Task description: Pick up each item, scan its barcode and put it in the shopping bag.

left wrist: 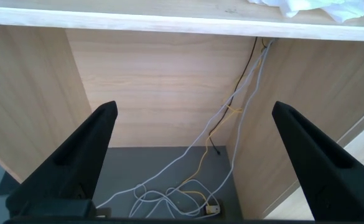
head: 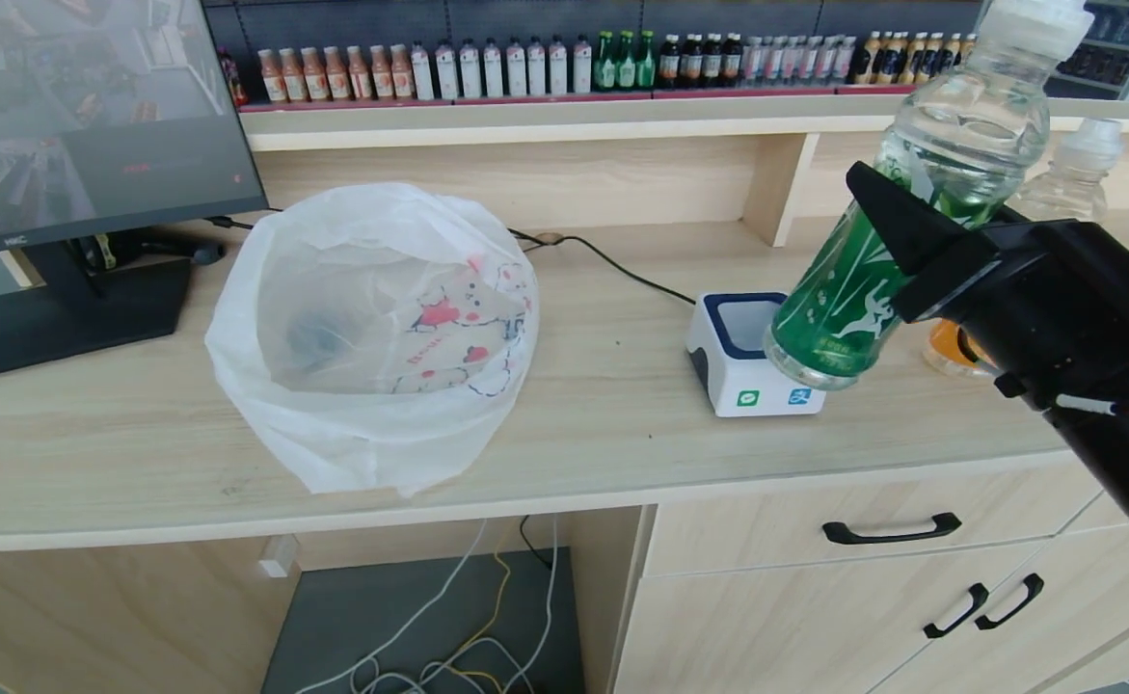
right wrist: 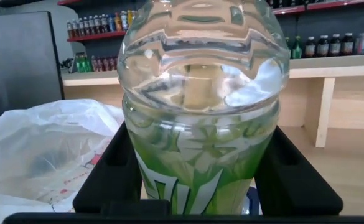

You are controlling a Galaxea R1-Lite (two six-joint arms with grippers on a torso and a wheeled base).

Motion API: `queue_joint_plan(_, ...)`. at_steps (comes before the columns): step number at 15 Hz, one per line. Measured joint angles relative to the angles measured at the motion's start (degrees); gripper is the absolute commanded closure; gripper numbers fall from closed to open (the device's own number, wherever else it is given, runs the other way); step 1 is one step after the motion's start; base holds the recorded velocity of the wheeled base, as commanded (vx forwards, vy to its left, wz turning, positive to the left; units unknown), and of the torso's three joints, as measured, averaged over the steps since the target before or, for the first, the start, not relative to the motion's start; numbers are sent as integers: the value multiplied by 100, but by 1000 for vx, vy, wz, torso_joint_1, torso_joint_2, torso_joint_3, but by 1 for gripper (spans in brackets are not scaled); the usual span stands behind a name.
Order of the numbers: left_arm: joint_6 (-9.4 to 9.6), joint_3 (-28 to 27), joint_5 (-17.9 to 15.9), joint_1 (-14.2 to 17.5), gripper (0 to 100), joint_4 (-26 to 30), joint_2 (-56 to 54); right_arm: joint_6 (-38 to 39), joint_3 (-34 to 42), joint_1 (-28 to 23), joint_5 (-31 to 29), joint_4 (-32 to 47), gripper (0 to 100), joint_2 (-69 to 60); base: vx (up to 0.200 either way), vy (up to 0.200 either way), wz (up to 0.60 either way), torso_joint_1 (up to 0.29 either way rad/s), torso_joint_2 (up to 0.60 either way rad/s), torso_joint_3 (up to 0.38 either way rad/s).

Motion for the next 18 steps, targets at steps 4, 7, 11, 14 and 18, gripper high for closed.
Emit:
queue_joint_plan(4, -2, 0, 0, 7, 0, 0, 0, 617, -640, 1, -402, 91, 100, 330, 0, 0, 0, 0, 0, 0)
queue_joint_plan(7, -2, 0, 0, 7, 0, 0, 0, 1359, -1003, 72, -630, 258, 100, 660, 0, 0, 0, 0, 0, 0)
queue_joint_plan(11, -2, 0, 0, 11, 0, 0, 0, 3017, -1235, 94, -994, 844, 100, 968, 0, 0, 0, 0, 0, 0)
queue_joint_plan(14, 2, 0, 2, 7, 0, 0, 0, 4140, -1464, 89, -1134, 995, 100, 1039, 0, 0, 0, 0, 0, 0)
queue_joint_plan(18, 7, 0, 2, 9, 0, 2, 0, 5478, -1548, 48, -1363, 1008, 100, 1058, 0, 0, 0, 0, 0, 0)
